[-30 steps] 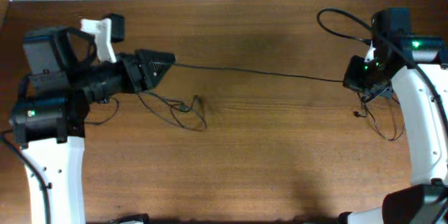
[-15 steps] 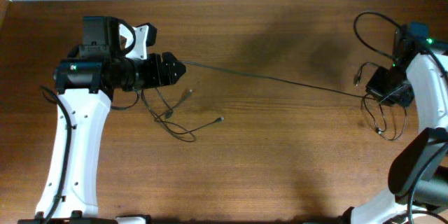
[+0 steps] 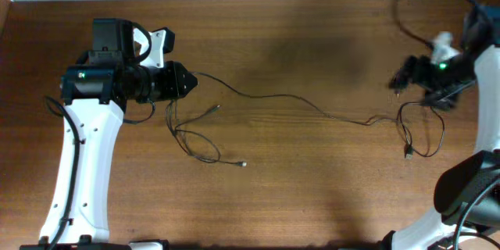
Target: Untangle cables
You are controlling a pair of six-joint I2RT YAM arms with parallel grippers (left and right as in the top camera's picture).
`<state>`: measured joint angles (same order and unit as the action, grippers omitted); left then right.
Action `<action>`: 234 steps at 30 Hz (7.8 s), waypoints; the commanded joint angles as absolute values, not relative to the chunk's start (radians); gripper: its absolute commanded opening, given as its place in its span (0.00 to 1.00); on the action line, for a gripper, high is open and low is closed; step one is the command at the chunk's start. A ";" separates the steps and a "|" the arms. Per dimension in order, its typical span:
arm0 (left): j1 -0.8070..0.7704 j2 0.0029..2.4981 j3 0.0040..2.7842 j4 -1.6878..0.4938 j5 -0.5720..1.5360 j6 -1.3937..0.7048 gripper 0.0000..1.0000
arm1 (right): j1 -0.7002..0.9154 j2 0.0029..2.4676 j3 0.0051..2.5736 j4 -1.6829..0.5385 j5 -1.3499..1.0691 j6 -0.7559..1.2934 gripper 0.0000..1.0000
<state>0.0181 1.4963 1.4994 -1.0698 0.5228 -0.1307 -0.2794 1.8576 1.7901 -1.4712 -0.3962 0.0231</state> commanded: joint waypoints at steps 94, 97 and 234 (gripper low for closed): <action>-0.030 1.607 1.503 -1.228 0.038 -0.301 1.00 | -0.595 1.855 1.490 -1.062 -0.316 0.393 0.60; -0.030 1.616 1.503 -1.194 0.097 -0.298 0.99 | -0.510 1.855 1.490 -1.147 -0.473 0.239 0.89; -0.215 1.808 1.618 -1.146 -0.023 -0.329 0.99 | 0.117 1.854 1.490 -1.211 -0.589 -0.019 0.99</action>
<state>-0.2157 1.8114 1.6085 -1.1439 -0.0120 -0.3153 0.1131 1.8565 1.4872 -1.2148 -0.5983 -0.0078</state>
